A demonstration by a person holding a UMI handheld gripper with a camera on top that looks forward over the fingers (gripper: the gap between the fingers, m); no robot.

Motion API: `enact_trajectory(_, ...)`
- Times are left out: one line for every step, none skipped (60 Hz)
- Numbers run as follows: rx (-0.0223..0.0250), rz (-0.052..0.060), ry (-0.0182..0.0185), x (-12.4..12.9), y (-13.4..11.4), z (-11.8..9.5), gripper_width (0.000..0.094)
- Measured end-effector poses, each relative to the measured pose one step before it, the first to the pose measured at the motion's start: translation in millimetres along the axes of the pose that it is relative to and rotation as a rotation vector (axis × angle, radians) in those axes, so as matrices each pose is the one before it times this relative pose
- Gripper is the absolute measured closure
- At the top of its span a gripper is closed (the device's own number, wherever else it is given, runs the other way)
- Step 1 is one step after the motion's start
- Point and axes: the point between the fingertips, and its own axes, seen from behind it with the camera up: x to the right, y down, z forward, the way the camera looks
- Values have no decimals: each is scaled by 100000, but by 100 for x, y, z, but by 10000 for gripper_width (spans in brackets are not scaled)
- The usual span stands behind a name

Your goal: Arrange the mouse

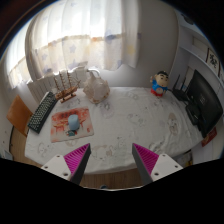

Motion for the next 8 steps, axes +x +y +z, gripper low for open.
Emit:
enact_trajectory(-52,41,221,64,62,53,79)
enact_trajectory(-87,100,231,17,77,41,80)
enact_trajectory(-201,141,34,-23,93,51,80)
enact_trajectory(-381,203,-286,-102,114,56,81)
enact_trajectory(-448,152,-469,-118,126,43,81)
enact_trajectory(-398,197,-580,-153,101,58,81)
enact_trajectory(-236,203,-466,-152,91,63,83)
enact_trajectory(-137,117,-278,-87,49,48,83)
